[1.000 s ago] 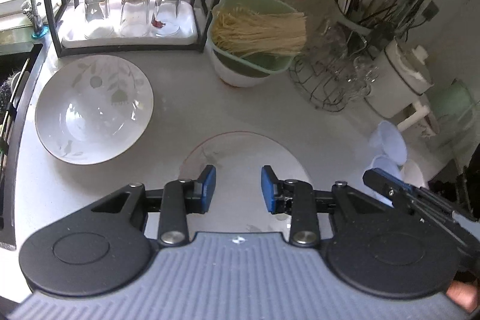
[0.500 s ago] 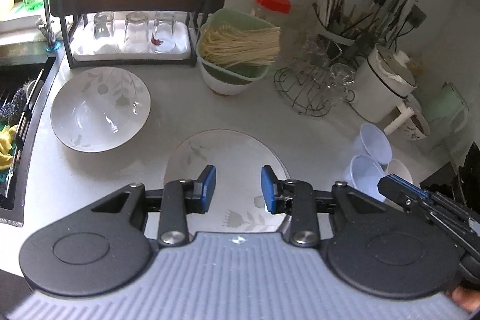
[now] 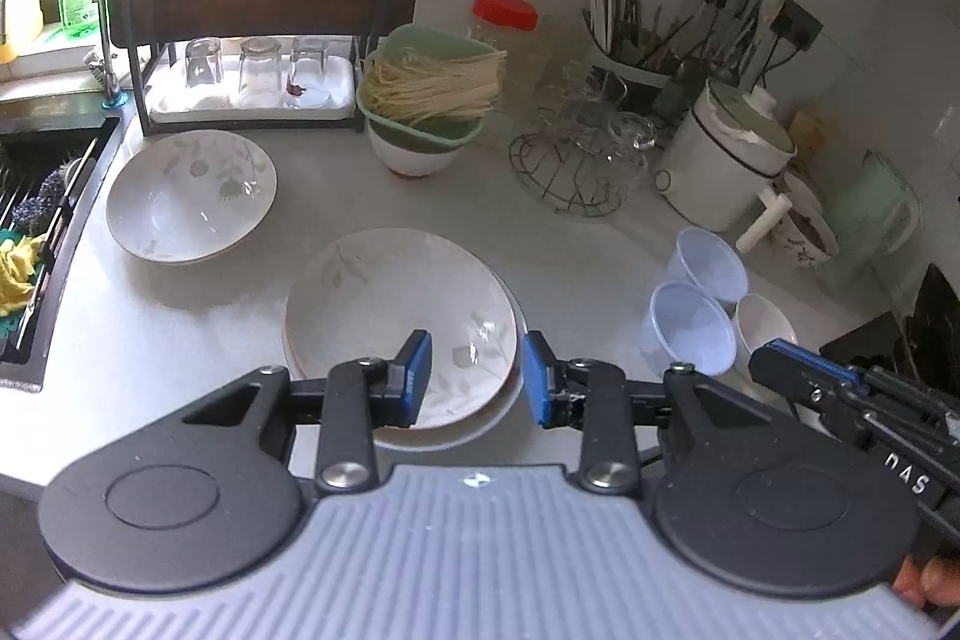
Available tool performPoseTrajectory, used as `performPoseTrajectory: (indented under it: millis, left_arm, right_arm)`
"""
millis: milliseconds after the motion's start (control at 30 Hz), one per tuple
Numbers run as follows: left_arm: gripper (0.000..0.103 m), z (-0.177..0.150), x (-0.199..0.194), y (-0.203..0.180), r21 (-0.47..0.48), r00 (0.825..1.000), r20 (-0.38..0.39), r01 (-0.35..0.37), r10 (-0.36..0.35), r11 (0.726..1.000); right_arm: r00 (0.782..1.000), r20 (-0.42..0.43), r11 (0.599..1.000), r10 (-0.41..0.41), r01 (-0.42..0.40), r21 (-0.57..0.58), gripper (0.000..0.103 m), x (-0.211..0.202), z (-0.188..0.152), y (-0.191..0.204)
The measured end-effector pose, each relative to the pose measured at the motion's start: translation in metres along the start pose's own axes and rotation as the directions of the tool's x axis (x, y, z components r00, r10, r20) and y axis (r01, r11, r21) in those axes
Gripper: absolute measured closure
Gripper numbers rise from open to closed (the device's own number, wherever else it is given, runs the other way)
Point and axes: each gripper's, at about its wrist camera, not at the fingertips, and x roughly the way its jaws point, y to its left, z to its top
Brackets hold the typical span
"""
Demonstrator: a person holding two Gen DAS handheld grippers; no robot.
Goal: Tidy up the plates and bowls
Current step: 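Lower the plate onto the rose-pattern plate and open the left gripper, then move the left gripper to the leaf-pattern plate beside the dish rack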
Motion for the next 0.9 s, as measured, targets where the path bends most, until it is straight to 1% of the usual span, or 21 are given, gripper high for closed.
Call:
performPoseTrajectory:
  millis: [133, 233, 533, 600, 700, 767, 800, 833, 867, 900]
  left_arm:
    - [0.066, -0.017, -0.003, -0.004, -0.019, 1.0, -0.007, -0.013, 0.012, 1.0]
    - [0.066, -0.025, -0.008, -0.004, -0.035, 1.0, -0.002, -0.024, 0.024, 0.999]
    - [0.066, -0.041, -0.028, 0.005, -0.086, 0.997, 0.024, -0.071, 0.073, 0.994]
    - [0.062, -0.043, -0.03, 0.008, -0.103, 0.996, 0.025, -0.086, 0.089, 0.991]
    - [0.056, -0.047, -0.034, 0.015, -0.13, 0.993, 0.03, -0.109, 0.114, 0.985]
    - [0.047, -0.048, -0.037, 0.019, -0.148, 0.991, 0.033, -0.126, 0.132, 0.981]
    - [0.045, -0.049, -0.038, 0.021, -0.155, 0.989, 0.037, -0.137, 0.144, 0.978]
    - [0.038, -0.049, -0.039, 0.023, -0.162, 0.987, 0.041, -0.146, 0.154, 0.976]
    - [0.034, -0.049, -0.04, 0.025, -0.171, 0.985, 0.049, -0.157, 0.168, 0.973]
    - [0.033, -0.048, -0.041, 0.027, -0.178, 0.982, 0.055, -0.169, 0.181, 0.969]
  right_arm:
    - [1.0, -0.009, 1.0, 0.025, -0.025, -0.007, 0.09, -0.006, -0.007, -0.003]
    - [0.999, -0.015, 0.999, 0.029, -0.03, -0.028, 0.09, -0.009, -0.011, -0.003]
    - [0.997, -0.029, 0.994, 0.074, -0.076, -0.074, 0.09, -0.012, -0.012, 0.001]
    - [0.994, -0.04, 0.992, 0.097, -0.1, -0.082, 0.09, -0.01, -0.012, 0.004]
    - [0.993, -0.054, 0.989, 0.108, -0.113, -0.098, 0.09, -0.004, -0.011, 0.009]
    - [0.991, -0.059, 0.987, 0.118, -0.123, -0.104, 0.09, -0.002, -0.01, 0.009]
    - [0.991, -0.063, 0.986, 0.122, -0.128, -0.107, 0.09, -0.001, -0.01, 0.009]
    - [0.99, -0.066, 0.985, 0.125, -0.132, -0.111, 0.089, 0.001, -0.009, 0.01]
    - [0.99, -0.066, 0.984, 0.124, -0.131, -0.117, 0.087, 0.002, -0.009, 0.01]
    - [0.991, -0.065, 0.983, 0.119, -0.127, -0.134, 0.081, 0.004, -0.008, 0.012]
